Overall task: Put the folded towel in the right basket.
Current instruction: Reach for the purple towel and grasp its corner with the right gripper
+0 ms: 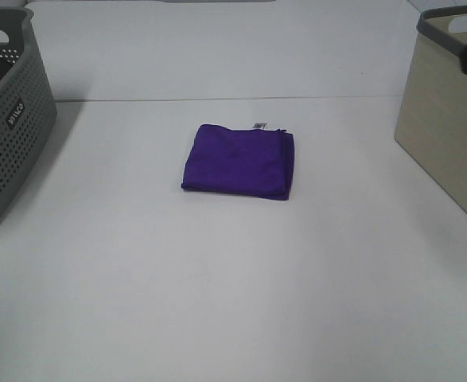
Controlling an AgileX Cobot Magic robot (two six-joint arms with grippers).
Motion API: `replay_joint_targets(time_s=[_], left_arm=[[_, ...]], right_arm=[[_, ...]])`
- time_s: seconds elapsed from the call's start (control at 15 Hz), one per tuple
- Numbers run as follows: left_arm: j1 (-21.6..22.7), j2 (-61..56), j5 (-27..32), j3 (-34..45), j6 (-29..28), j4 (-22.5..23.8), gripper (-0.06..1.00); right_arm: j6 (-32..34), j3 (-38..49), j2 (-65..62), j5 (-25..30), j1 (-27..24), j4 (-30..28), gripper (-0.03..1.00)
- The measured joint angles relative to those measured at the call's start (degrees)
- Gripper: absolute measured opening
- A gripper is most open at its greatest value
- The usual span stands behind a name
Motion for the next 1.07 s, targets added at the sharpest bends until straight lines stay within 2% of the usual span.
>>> replay_joint_targets(time_s=[0.07, 0.13, 0.27, 0.4, 0.73, 1.07], left_arm=[[0.0, 0.0, 0.0, 0.0, 0.0, 0.0, 0.99], [0.0, 0.0, 0.0, 0.0, 0.0, 0.0, 0.99], [0.0, 0.0, 0.0, 0.0, 0.0, 0.0, 0.99], [0.0, 0.0, 0.0, 0.0, 0.0, 0.0, 0.99], [0.0, 0.0, 0.0, 0.0, 0.0, 0.0, 0.99], [0.0, 0.0, 0.0, 0.0, 0.0, 0.0, 0.99]], right_arm=[[-1.8, -1.5, 4.8, -1.9, 0.5, 3.5, 0.96], [-3.5, -5.0, 12.9, -4.2, 3.4, 6.5, 0.96], [-4.0, -12.0, 24.5, -6.5, 8.8, 7.7, 0.96], [-4.0, -20.5, 35.4, -6.8, 12.0, 9.2, 0.96], [-4.0, -34.3, 53.5, -4.8, 12.3, 10.7, 0.96], [-4.0, -37.3, 62.3, -5.4, 10.7, 10.1, 0.95]])
